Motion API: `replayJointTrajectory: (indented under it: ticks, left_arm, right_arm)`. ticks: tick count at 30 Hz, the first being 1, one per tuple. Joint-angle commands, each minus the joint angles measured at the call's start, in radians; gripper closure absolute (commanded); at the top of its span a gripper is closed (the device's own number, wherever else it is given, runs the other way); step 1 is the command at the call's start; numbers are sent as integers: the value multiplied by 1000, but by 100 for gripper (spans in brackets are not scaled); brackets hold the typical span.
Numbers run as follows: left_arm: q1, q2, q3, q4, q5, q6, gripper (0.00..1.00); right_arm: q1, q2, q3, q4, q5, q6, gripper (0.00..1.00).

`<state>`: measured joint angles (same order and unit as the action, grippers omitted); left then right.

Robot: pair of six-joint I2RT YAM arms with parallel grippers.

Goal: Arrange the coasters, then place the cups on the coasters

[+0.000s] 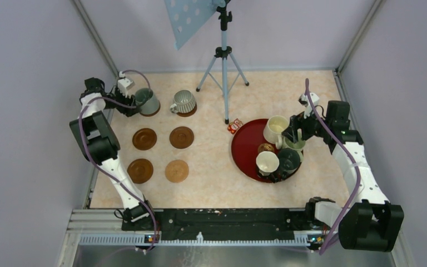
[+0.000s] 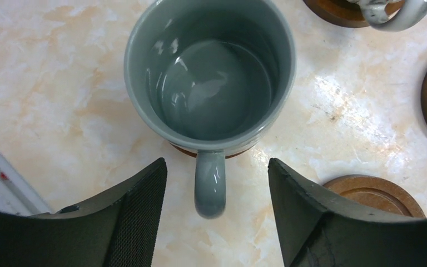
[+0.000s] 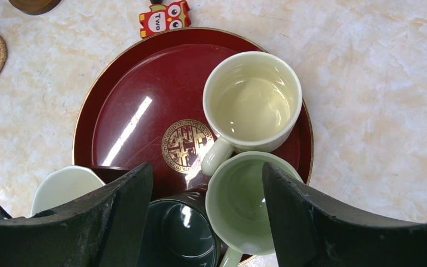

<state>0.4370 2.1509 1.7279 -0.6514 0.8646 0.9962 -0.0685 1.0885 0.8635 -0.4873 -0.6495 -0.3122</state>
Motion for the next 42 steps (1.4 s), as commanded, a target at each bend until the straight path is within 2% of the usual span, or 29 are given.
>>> replayJointTrajectory:
  ticks: [1,7,12,18,20,23,29,30,31,32,38,42]
  left_arm:
    - [12,-145,-9,-45,-1,-21,24]
    - [27,-299,-134,-55,-3,-66,23]
    - [22,-483,-330,-61,110,-64,23]
    - [-71,-650,-470,-61,120,-138,23]
    - [-139,-705,-505,-38,93,-186,23]
    - [-298,-767,-563,39,27,-299,23]
    - [-638,-798,-595,254,-203,-571,20]
    - [-683,-788,-593,275,-215,-603,16]
    - [-727,-776,-595,308,-213,-633,3]
    - [-769,-762,-597,337,-219,-659,1]
    - [-1018,-607,-543,461,-473,-819,1]
    - [-1149,-460,-397,446,-640,-944,1]
  right_arm:
    - [-8,-28,12,12,-22,-13,28]
    - [-8,-39,14,14,-24,-11,28]
    - [-8,-49,17,12,-26,-7,28]
    - [-8,-59,18,13,-22,-1,28]
    - [-8,-58,20,11,-18,1,28]
    - [-8,-56,20,11,-1,5,28]
    - [-8,-51,23,12,19,10,28]
    - [-8,-51,23,11,22,10,28]
    - [-8,-51,22,12,26,10,28]
    - [-8,-51,22,10,31,11,28]
    - [-8,-46,21,15,62,18,28]
    - [-8,-45,20,17,72,19,28]
